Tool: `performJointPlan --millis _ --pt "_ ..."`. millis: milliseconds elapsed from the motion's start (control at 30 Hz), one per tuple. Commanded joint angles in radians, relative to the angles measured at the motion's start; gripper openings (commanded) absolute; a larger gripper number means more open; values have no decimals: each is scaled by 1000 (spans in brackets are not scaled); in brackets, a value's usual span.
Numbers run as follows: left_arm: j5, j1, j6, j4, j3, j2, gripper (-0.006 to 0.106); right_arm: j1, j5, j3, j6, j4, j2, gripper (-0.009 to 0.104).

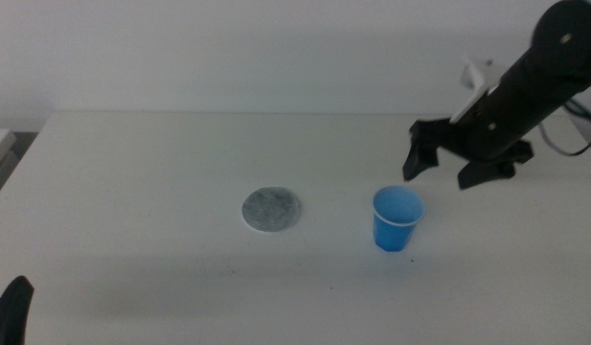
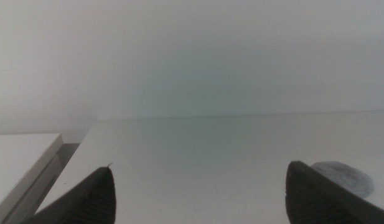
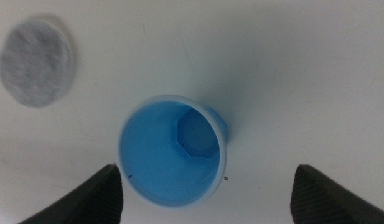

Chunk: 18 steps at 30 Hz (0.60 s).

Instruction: Place an empty cup on a cup mat.

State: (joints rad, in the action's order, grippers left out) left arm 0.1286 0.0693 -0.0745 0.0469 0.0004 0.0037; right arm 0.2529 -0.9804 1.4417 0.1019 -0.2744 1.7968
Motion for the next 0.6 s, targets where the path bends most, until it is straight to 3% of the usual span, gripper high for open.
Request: performJointPlan --millis 0,267,333,433,533,567 --pt "-13 1 -3 -2 0 -4 94 12 -9 9 5 11 33 88" --pt "-13 1 -3 -2 0 -4 94 17 35 9 5 11 153 88" --pt "-13 1 -3 -2 0 -4 94 17 37 9 5 11 179 82" --pt "-13 1 -3 -2 0 -4 94 17 37 9 5 11 206 54" --pt "-13 1 -3 -2 0 -4 94 17 48 9 5 11 201 -3" --pt "-13 1 -3 -2 0 -4 94 17 53 9 7 7 193 -1"
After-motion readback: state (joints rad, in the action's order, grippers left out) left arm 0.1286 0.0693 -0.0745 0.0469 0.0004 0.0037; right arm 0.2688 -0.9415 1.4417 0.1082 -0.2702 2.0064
